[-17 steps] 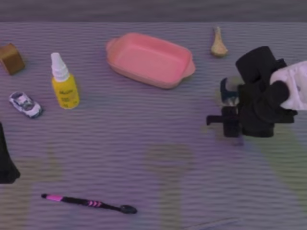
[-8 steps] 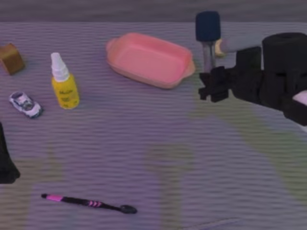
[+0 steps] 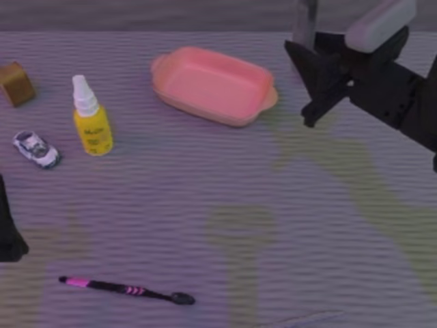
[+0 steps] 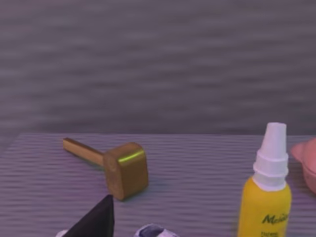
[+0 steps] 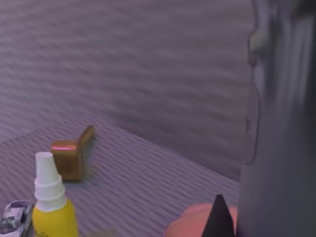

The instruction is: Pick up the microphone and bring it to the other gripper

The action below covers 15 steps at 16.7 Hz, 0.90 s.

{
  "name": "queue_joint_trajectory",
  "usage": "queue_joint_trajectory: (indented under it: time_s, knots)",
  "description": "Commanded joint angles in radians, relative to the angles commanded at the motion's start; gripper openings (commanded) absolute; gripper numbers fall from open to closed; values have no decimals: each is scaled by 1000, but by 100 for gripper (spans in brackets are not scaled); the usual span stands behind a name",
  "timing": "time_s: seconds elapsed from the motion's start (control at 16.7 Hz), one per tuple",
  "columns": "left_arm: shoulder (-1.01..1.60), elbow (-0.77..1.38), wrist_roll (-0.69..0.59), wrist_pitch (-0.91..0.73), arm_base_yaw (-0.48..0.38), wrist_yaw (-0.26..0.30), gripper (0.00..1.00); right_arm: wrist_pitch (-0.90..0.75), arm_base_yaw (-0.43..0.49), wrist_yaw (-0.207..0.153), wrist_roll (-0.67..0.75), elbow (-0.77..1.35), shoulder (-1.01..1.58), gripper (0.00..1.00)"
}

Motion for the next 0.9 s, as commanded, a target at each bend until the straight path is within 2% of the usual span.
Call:
queue_joint_trajectory:
  time_s: [0.3,0.42,0.54,0.78,0.9]
  knots:
    - [0,0,0,0,0,0,100,11,4,-4,-3,1,-4,0]
    - [0,0,0,0,0,0,100,12,19,10,-3,2,-3,0]
    - [0,0,0,0,0,0,100,16,65,54,-4,7,-4,0]
    - [0,0,0,0,0,0,100,24,188,173,-3,16,-8,0]
    - [0,0,0,0,0,0,100,27,233,217,-3,19,-12,0]
